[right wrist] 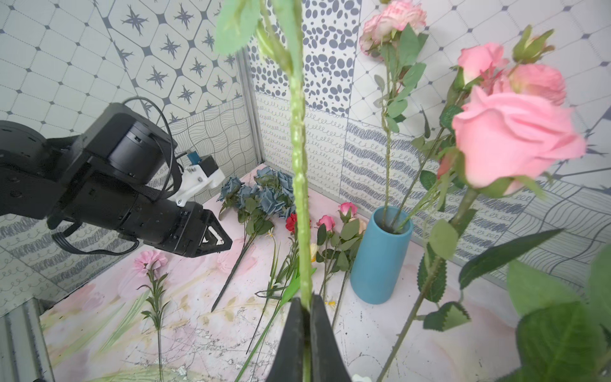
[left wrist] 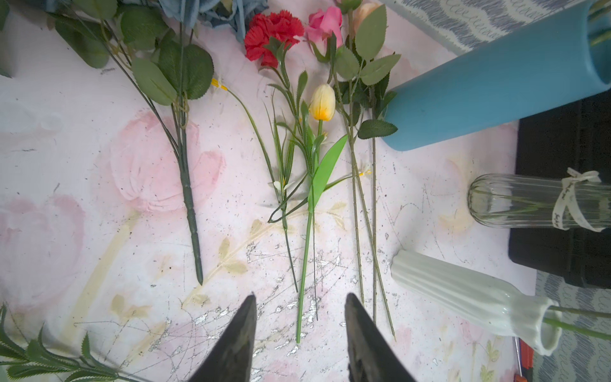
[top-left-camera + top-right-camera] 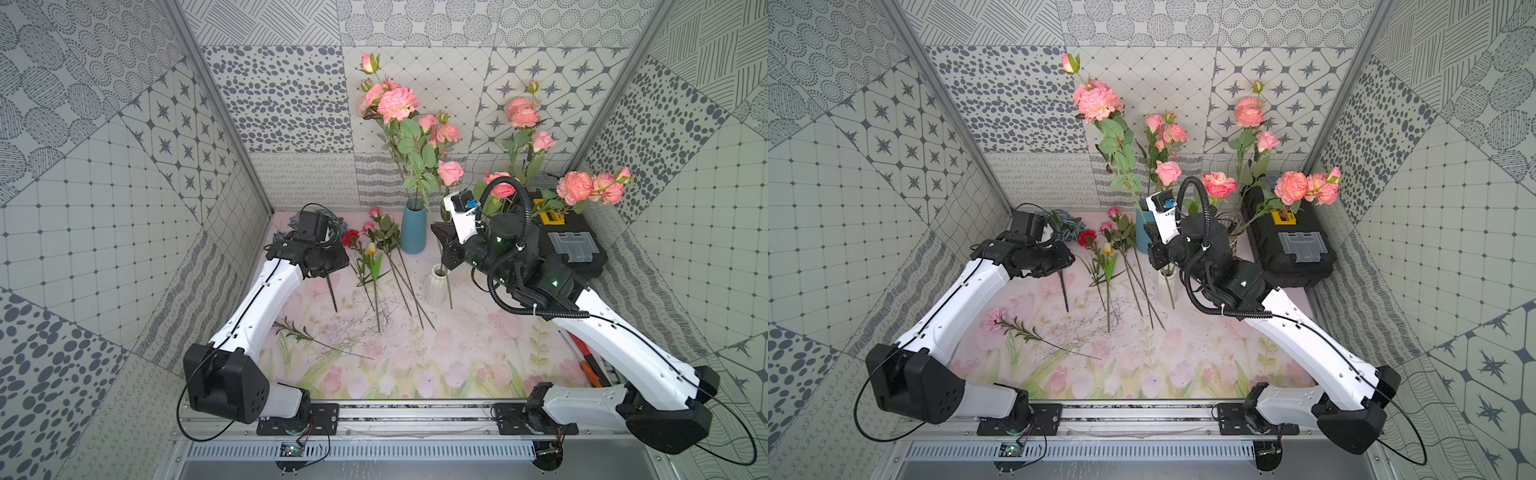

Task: Place the pink flowers into the vase
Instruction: Place the flower in the vase.

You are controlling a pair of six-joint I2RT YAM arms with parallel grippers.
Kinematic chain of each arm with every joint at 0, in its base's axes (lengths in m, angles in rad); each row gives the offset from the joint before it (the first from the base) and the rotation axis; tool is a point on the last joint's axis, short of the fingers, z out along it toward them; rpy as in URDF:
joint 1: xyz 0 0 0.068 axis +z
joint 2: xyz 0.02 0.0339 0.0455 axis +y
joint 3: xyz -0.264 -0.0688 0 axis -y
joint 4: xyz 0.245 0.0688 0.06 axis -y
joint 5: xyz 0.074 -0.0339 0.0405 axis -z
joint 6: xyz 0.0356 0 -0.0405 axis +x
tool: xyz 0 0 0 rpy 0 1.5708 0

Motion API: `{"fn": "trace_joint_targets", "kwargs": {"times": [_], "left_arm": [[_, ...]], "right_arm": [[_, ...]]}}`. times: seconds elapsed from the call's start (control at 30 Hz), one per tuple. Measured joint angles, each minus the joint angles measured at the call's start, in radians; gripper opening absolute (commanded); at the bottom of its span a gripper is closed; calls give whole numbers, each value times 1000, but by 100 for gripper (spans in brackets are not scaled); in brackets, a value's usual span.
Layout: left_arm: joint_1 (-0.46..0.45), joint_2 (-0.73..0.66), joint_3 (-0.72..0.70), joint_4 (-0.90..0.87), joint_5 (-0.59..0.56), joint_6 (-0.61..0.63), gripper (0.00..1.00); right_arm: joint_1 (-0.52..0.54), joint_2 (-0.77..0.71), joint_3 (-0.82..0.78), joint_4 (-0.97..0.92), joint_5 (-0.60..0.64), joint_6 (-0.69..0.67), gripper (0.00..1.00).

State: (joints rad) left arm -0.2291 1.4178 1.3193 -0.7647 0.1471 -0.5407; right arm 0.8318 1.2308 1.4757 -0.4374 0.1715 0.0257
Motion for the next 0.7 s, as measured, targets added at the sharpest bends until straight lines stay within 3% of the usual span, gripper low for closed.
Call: {"fn": "trace_joint_targets", "kwargs": {"times": [0.43, 0.7], "left_arm": [[-5, 65, -77, 48, 127, -26, 42], [-82, 121, -90, 91, 163, -51, 42]], "right_arm": [[5, -40, 18, 19, 82, -66, 0], [7, -40, 14, 107, 99, -87, 0]]}}
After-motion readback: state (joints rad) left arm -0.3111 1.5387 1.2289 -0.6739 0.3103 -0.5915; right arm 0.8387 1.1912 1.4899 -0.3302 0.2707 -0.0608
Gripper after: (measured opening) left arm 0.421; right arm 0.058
